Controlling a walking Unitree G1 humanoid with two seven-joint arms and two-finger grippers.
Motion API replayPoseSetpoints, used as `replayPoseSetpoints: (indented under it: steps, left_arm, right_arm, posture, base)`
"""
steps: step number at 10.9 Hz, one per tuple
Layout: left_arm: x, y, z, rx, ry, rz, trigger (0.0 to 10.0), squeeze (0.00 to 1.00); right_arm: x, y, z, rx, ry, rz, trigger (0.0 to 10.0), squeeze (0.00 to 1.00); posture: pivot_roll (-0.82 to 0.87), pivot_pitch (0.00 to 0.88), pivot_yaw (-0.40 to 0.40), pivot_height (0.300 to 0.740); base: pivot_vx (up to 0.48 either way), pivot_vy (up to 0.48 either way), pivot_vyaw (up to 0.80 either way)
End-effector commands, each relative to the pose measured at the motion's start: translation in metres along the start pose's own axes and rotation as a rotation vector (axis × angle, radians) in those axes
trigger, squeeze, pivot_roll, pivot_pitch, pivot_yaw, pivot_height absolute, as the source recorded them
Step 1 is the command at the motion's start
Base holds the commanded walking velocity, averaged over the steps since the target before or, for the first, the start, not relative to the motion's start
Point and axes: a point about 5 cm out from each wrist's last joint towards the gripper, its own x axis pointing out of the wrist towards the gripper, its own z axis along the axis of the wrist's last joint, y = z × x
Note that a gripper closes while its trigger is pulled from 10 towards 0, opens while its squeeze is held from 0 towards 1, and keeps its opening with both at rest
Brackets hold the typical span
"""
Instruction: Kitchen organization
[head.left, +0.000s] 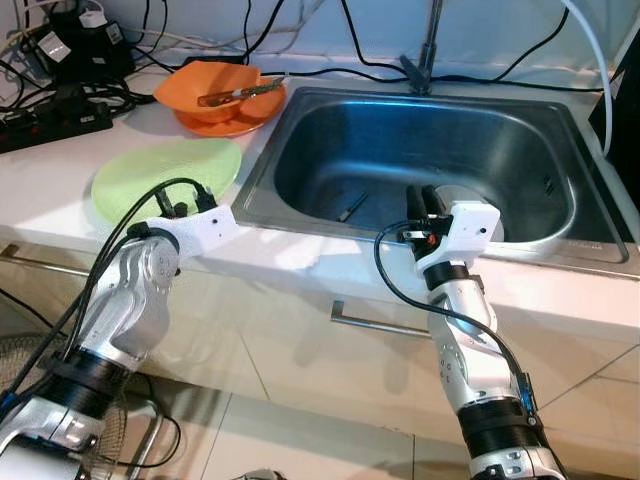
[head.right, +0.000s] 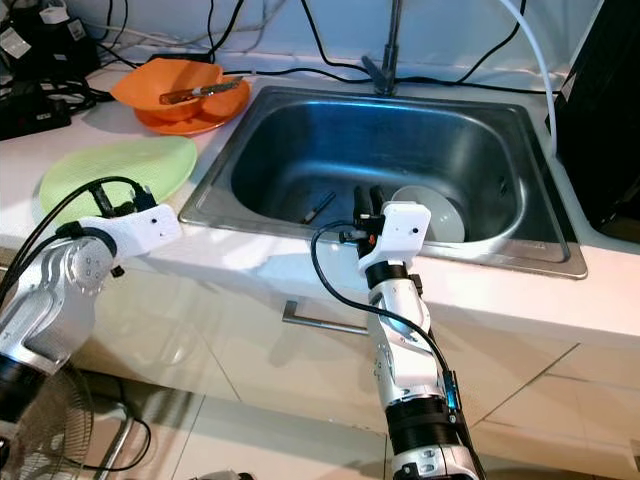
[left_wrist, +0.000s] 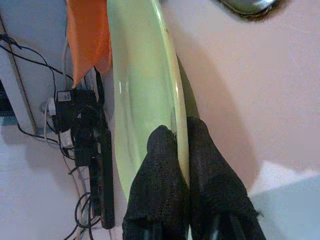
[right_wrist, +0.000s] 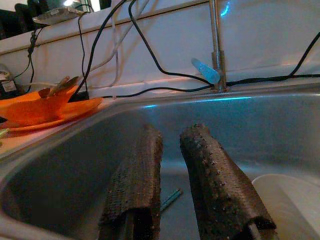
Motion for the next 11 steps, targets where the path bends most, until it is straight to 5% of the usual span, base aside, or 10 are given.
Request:
replayPoseSetpoints:
  steps: [1, 3, 5, 9, 11]
  left_arm:
    - [-0.004, 0.019, 0.003, 0.058, -0.013, 0.087, 10.0, 0.00]
    - [-0.008, 0.048, 0.020, 0.096, -0.092, 0.227, 10.0, 0.00]
    - [-0.012, 0.056, 0.047, 0.116, -0.236, 0.294, 10.0, 0.00]
    - [-0.021, 0.040, 0.094, 0.118, -0.552, 0.278, 10.0, 0.00]
    - [-0.020, 0.032, 0.104, 0.102, -0.614, 0.246, 10.0, 0.00]
  right_arm:
    - [-0.003, -0.001, -0.012, 0.007, 0.062, -0.001, 10.0, 0.00]
    - [-0.002, -0.001, -0.012, 0.007, 0.060, 0.001, 10.0, 0.00]
    - [0.000, 0.000, -0.011, 0.005, 0.056, 0.003, 10.0, 0.00]
    - [0.008, -0.001, -0.001, 0.009, 0.031, 0.003, 10.0, 0.00]
    - [0.016, -0.003, 0.012, 0.003, -0.003, 0.000, 10.0, 0.00]
  posture:
    - [0.06, 0.024, 0.059, 0.740]
    - [0.06, 0.006, 0.059, 0.740]
    - [0.05, 0.000, 0.060, 0.740]
    - [0.04, 0.000, 0.056, 0.740]
    - [0.04, 0.000, 0.055, 0.740]
  base:
    - [0.000, 0.000, 0.00]
    - [0.000, 0.000, 0.00]
    - [0.000, 0.000, 0.00]
    - [0.000, 0.000, 0.00]
    - [0.000, 0.000, 0.00]
